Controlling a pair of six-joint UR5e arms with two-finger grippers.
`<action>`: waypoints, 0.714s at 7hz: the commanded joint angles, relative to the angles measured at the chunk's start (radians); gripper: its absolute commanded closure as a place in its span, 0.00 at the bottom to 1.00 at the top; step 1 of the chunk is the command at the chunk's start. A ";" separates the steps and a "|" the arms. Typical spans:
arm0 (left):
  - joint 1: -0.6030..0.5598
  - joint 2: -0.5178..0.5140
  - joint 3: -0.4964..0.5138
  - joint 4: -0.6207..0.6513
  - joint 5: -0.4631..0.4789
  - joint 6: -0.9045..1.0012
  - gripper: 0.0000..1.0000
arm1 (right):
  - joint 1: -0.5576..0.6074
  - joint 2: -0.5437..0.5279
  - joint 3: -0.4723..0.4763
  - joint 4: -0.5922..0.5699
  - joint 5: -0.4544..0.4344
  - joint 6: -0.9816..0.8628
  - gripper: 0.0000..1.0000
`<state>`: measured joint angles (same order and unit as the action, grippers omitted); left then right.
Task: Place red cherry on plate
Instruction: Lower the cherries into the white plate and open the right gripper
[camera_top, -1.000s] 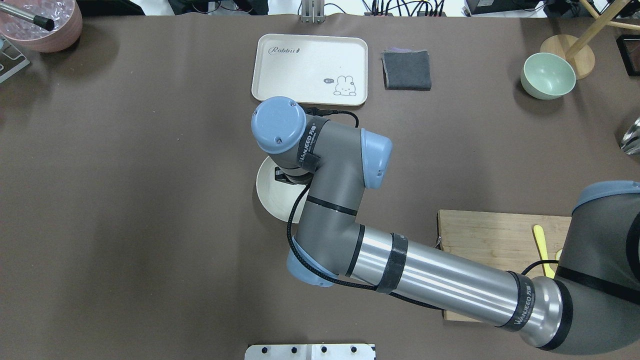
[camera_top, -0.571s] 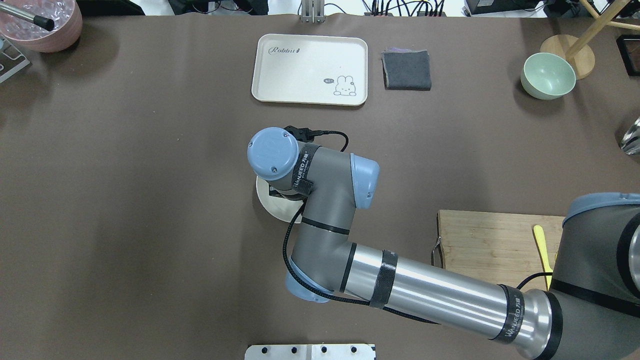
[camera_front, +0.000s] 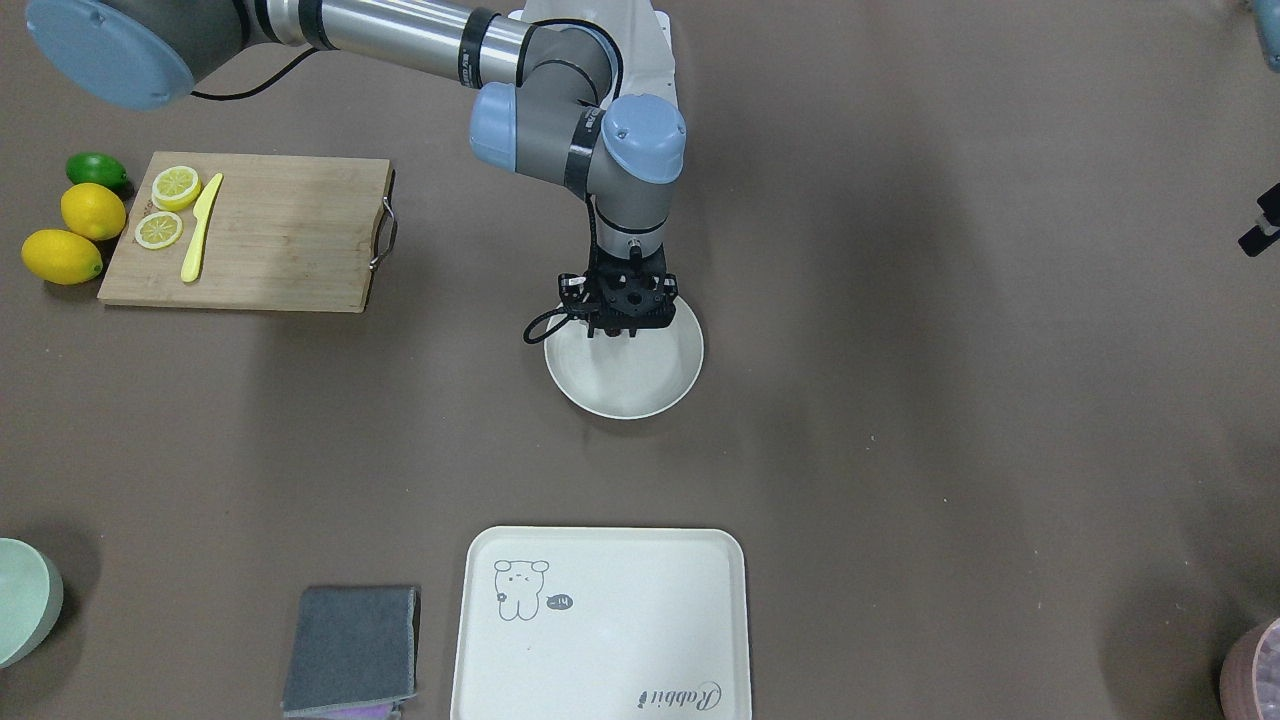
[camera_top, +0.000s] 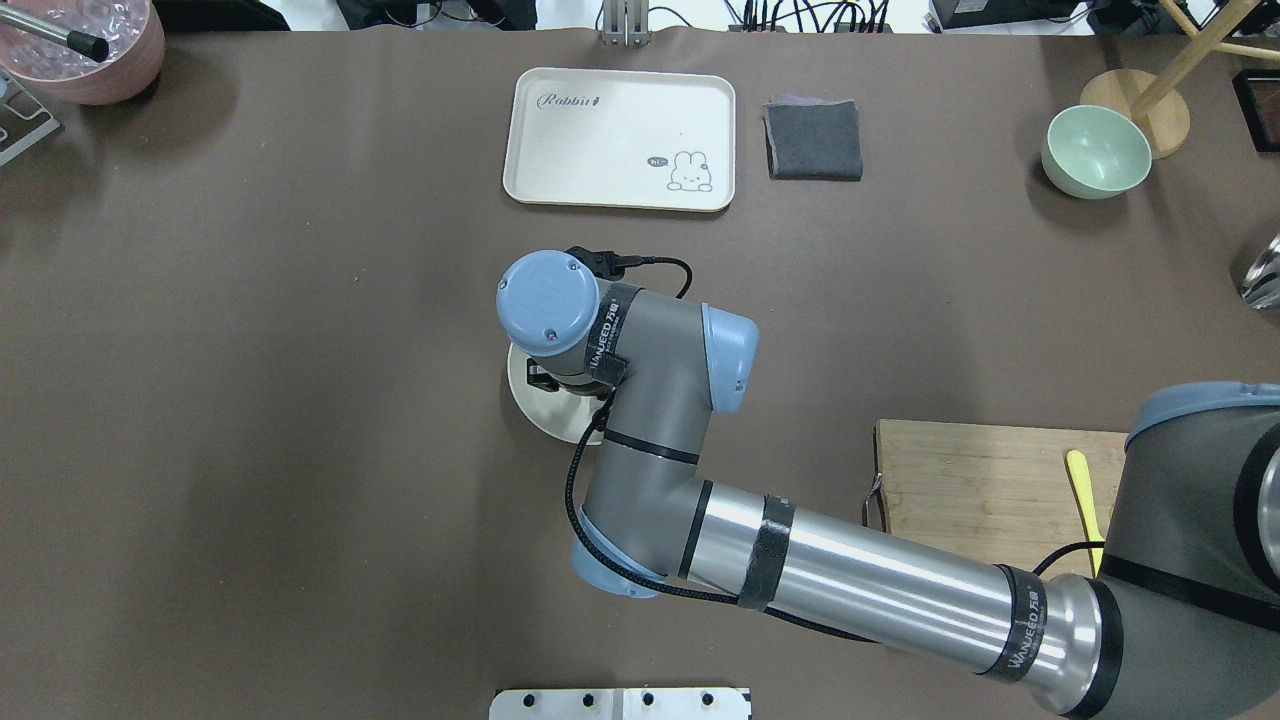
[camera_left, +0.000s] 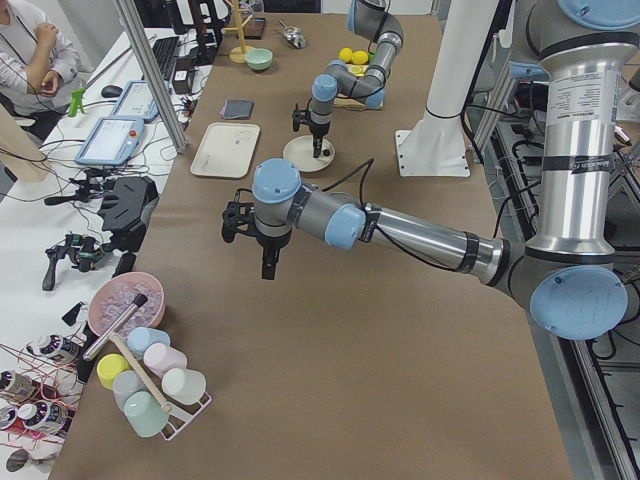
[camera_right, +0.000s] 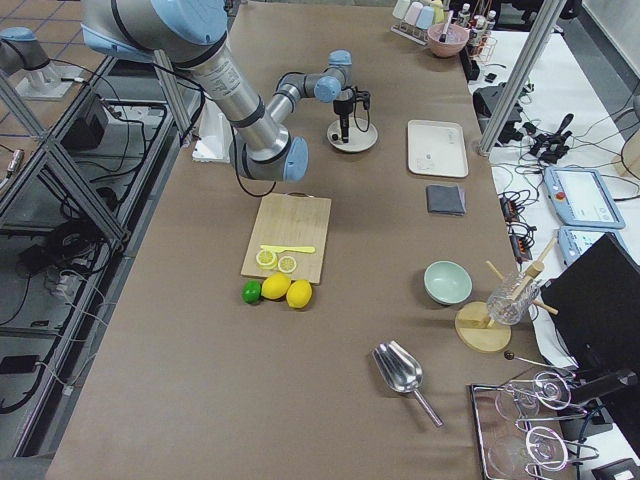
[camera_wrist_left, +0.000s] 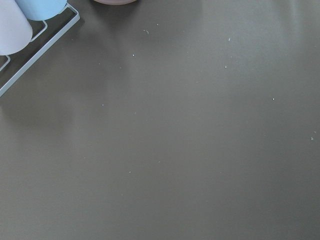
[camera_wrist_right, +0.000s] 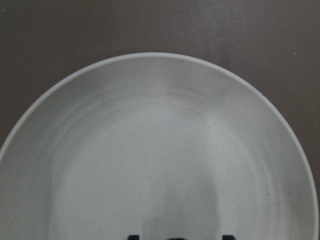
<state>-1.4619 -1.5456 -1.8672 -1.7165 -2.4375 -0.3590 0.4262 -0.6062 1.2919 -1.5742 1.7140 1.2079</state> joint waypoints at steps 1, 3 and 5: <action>-0.002 0.002 -0.004 0.000 0.000 0.000 0.03 | 0.035 0.023 0.023 -0.001 0.069 -0.001 0.01; -0.002 0.001 -0.004 0.000 0.000 0.000 0.03 | 0.110 0.025 0.158 -0.147 0.165 -0.051 0.01; -0.002 0.001 -0.006 0.000 -0.003 0.000 0.03 | 0.202 -0.041 0.358 -0.316 0.252 -0.146 0.01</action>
<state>-1.4634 -1.5445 -1.8719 -1.7165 -2.4383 -0.3589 0.5711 -0.6031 1.5254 -1.7902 1.9119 1.1229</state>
